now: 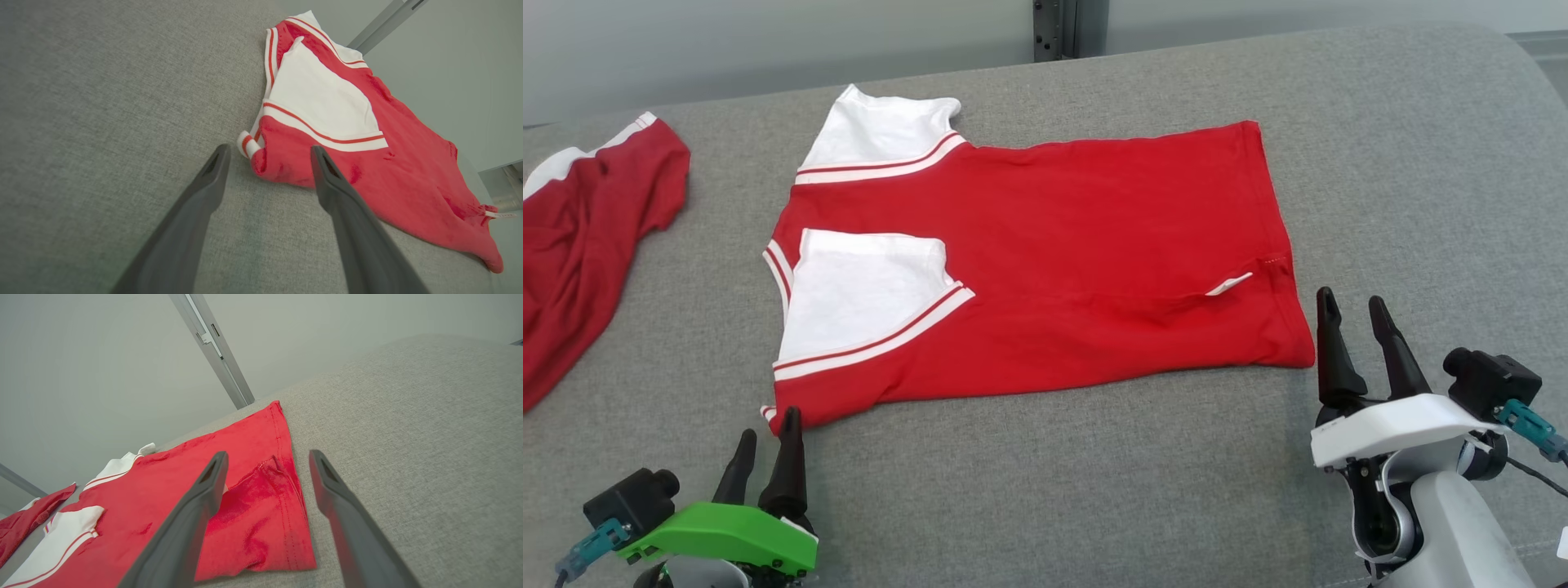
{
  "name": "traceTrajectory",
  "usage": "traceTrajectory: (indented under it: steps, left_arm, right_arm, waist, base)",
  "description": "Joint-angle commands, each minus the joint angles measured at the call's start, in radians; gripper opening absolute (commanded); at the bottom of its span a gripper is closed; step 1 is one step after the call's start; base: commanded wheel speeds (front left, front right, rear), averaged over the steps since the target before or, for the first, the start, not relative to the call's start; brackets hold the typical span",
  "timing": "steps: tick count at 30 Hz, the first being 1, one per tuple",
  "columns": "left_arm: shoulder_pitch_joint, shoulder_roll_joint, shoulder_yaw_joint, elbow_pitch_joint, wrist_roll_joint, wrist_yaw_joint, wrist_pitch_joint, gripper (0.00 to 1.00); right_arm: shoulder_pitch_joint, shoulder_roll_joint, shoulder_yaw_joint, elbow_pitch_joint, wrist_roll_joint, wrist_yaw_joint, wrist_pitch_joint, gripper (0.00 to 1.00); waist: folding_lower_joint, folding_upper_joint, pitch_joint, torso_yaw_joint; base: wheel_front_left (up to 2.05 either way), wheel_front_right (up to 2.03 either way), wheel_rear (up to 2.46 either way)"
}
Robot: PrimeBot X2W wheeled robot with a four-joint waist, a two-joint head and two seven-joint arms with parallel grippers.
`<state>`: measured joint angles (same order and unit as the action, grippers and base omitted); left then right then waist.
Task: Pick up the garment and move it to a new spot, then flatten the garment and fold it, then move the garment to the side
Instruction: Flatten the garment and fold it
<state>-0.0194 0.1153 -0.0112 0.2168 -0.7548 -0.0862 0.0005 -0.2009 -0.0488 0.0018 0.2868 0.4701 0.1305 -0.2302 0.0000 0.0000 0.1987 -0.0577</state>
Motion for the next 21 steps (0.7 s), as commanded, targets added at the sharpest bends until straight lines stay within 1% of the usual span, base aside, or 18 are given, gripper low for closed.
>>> traceTrajectory:
  steps: [1, 6, 13, 14, 16, 17, 21]
  left_arm:
    - [0.002, -0.001, -0.002, 0.004, -0.011, 0.006, 0.009, 1.00]
    - [-0.042, -0.006, 0.002, 0.061, -0.027, 0.024, 0.025, 1.00]
    - [-0.094, -0.001, 0.026, 0.160, -0.050, 0.013, -0.002, 1.00]
    - [-0.099, 0.000, 0.026, 0.173, -0.050, 0.010, -0.009, 0.71]
    - [-0.109, 0.004, 0.025, 0.187, -0.043, 0.002, -0.031, 0.03]
    - [-0.113, 0.005, 0.024, 0.191, -0.038, -0.003, -0.048, 0.00]
    - [-0.125, 0.009, 0.015, 0.170, -0.016, -0.020, -0.114, 0.00]
  right_arm:
    - [0.014, -0.003, 0.001, -0.005, -0.014, 0.000, 0.005, 1.00]
    - [0.010, -0.003, 0.014, -0.001, -0.037, 0.000, 0.024, 1.00]
    - [0.008, -0.003, 0.029, 0.028, -0.036, 0.000, 0.053, 1.00]
    - [0.010, -0.003, 0.030, 0.036, -0.034, 0.000, 0.061, 1.00]
    - [0.013, -0.003, 0.032, 0.054, -0.026, 0.000, 0.074, 1.00]
    - [0.014, -0.003, 0.032, 0.065, -0.028, 0.000, 0.081, 1.00]
    - [-0.005, -0.003, 0.041, 0.119, -0.014, 0.000, 0.105, 1.00]
  waist:
    - [0.0000, 0.0000, 0.002, -0.007]
    - [0.0000, 0.0000, 0.016, -0.033]
    - [0.0000, 0.0000, 0.035, -0.062]
    - [0.0000, 0.0000, 0.036, -0.064]
    - [0.0000, 0.0000, 0.037, -0.066]
    - [0.0000, 0.0000, 0.037, -0.066]
    - [0.0000, 0.0000, 0.031, -0.054]
  base:
    - [0.00, 0.00, 0.00]
    - [0.00, 0.00, 0.00]
    - [0.00, 0.00, 0.00]
    - [0.00, 0.00, 0.00]
    - [0.00, 0.00, 0.00]
    - [0.00, 0.00, 0.00]
    - [0.00, 0.00, 0.00]
